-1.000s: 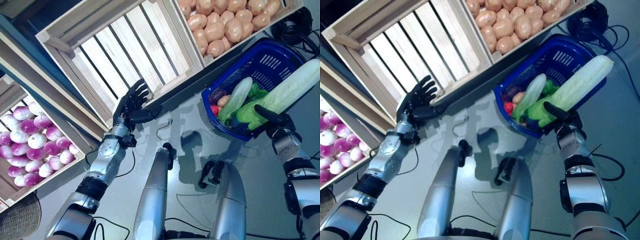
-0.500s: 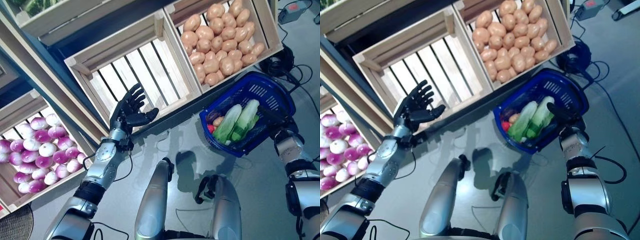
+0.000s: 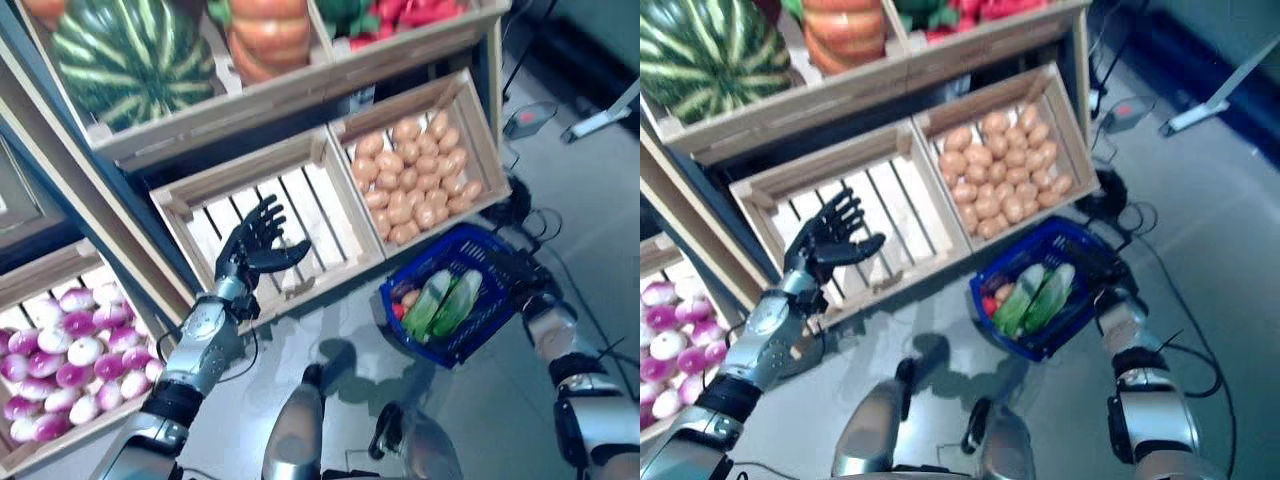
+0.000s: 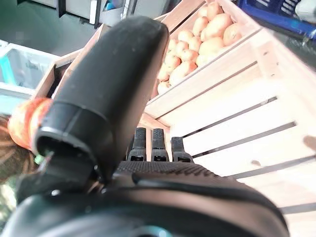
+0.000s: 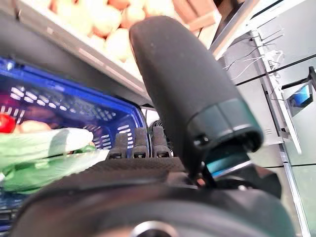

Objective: Put vegetables into the basket

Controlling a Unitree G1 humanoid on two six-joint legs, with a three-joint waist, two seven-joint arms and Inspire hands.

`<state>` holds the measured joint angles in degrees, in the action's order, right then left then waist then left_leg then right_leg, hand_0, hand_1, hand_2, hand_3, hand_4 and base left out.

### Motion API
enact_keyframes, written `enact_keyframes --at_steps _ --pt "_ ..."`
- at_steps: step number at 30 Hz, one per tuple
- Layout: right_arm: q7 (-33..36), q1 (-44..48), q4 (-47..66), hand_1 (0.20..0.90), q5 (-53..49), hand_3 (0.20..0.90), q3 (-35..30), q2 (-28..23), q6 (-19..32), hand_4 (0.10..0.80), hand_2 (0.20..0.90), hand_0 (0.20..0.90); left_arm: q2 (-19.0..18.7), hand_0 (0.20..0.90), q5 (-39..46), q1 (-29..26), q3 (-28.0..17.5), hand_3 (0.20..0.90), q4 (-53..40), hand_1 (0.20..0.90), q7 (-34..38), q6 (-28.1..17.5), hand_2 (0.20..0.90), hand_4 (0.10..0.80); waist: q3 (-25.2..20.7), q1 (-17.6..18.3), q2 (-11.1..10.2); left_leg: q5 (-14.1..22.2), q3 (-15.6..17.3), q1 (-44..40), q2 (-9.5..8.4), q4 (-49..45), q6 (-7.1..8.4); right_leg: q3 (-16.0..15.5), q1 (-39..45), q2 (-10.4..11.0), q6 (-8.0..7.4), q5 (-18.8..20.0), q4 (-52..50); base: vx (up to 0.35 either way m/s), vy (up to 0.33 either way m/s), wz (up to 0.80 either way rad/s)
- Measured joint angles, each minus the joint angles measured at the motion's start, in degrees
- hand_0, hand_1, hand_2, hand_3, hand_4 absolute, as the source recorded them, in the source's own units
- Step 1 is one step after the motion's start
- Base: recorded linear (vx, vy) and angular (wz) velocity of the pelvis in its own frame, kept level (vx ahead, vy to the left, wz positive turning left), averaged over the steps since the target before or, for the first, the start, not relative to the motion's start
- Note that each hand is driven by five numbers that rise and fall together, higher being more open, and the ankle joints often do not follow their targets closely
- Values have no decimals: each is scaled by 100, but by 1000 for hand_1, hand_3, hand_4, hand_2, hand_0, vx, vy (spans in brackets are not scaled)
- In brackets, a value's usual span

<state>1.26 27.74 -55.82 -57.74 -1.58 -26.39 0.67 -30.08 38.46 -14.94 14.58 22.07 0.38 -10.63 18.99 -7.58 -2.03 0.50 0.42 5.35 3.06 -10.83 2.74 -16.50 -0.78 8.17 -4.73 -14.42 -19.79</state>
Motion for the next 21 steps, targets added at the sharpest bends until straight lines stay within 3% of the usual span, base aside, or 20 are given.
enact_keyframes --at_steps 8,12,17,21 --pt "-29 -1296 972 900 406 900 484 855 654 800 900 900 413 900 -1147 669 168 900 533 900 43 -69 900 800 -823 69 24 -189 158 -682 -160 980 -186 51 872 -54 -226 528 1477 45 39 -1" --pt "-202 -2108 1411 900 775 900 790 1476 965 800 900 900 695 900 -1671 1286 189 900 1293 900 282 -492 900 800 -1043 290 -34 -324 198 -950 -202 1415 -208 70 1061 -50 -303 613 1806 60 -3 -2" --pt "-298 -2781 1237 900 1079 900 1197 1713 952 800 900 900 1026 900 -2702 1547 261 900 2376 900 644 -784 900 800 -1215 392 -130 -373 302 -1013 -193 1576 -217 195 1057 -73 -314 682 1933 36 -20 -11" --pt "-335 -2965 762 900 1249 900 1195 1817 820 800 900 900 1186 900 -2931 1716 247 900 3237 900 868 -905 900 800 -1387 603 -222 -382 316 -1026 -177 1591 -210 211 1115 -102 -308 749 2057 52 12 -2"
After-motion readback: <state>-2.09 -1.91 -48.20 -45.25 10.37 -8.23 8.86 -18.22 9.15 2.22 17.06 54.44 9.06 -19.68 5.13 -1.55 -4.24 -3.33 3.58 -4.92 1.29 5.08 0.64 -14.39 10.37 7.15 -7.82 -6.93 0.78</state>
